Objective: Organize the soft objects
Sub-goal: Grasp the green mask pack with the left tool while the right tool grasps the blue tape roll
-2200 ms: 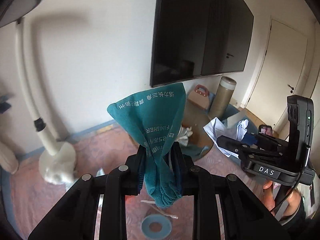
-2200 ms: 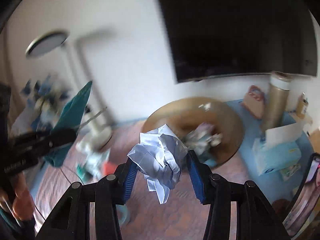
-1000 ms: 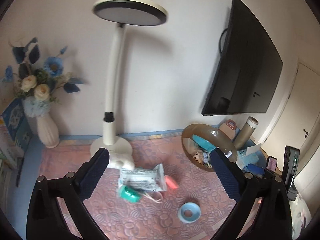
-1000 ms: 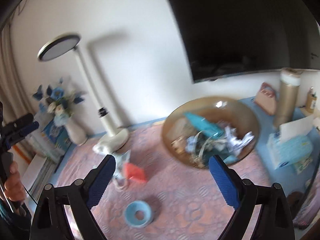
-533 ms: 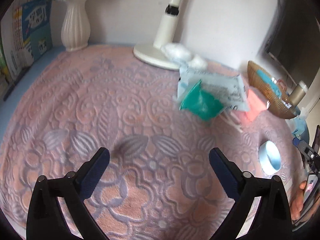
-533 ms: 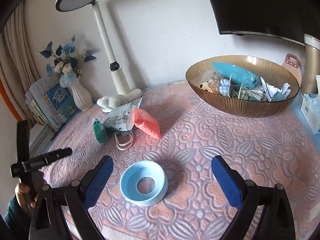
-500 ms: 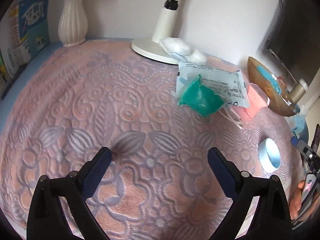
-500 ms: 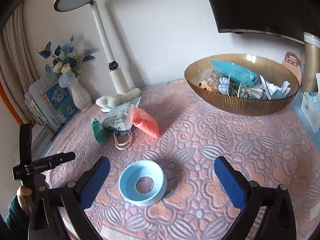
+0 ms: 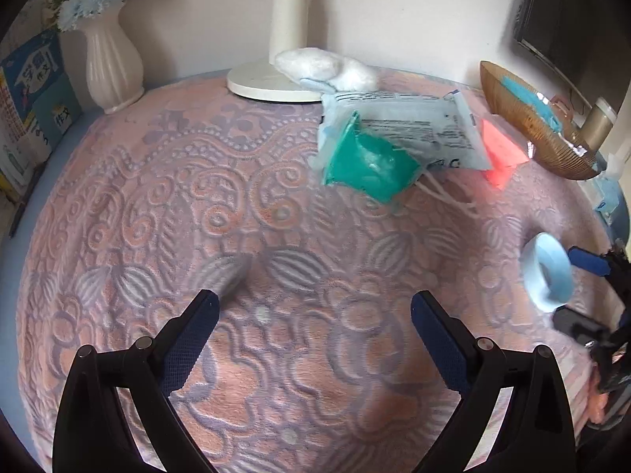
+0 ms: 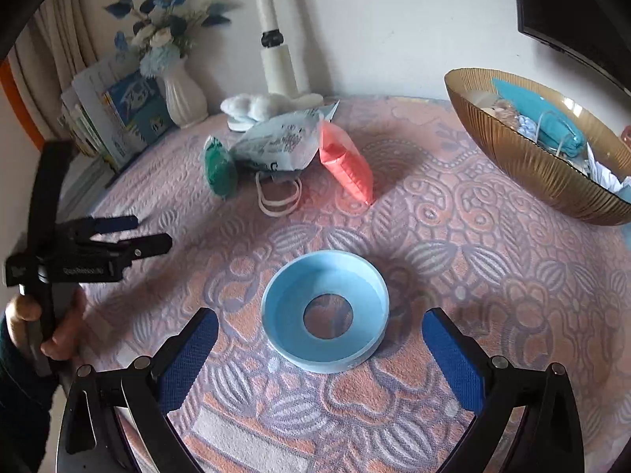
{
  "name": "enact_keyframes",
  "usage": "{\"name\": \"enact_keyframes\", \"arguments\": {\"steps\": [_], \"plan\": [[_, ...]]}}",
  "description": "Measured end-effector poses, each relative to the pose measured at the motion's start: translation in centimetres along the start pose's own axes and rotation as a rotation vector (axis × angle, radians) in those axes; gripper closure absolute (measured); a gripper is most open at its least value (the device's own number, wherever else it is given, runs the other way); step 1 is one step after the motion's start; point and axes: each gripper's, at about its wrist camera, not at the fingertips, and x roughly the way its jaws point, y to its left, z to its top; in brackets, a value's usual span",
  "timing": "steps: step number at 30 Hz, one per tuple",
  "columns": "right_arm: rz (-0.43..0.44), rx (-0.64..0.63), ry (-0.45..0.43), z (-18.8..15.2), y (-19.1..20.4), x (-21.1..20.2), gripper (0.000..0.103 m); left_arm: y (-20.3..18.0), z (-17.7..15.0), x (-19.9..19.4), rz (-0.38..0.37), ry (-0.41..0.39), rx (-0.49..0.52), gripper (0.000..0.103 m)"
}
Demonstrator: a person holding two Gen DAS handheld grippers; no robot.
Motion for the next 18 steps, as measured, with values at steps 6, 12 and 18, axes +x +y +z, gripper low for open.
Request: {"name": "enact_keyframes", "arguments": {"steps": [6,12,18], "plan": [[-0.095,-0.071,0.059,0.0,1.5,1.5,0.0,-2.6,3.7,0.9,0.034,-0.048,0.121,0.004],[-0.12,-0.026,0.067,0.2,0.5,1.5,0.0,-1.1,5.4,3.9,-0.027,-0.056,0.12,0.013],[-0.132,-0.075,0.074,0.6,1.2,1.9,0.01,-2.2,6.2,4.1,-0.092,-0.082,0.189,0.016]]}}
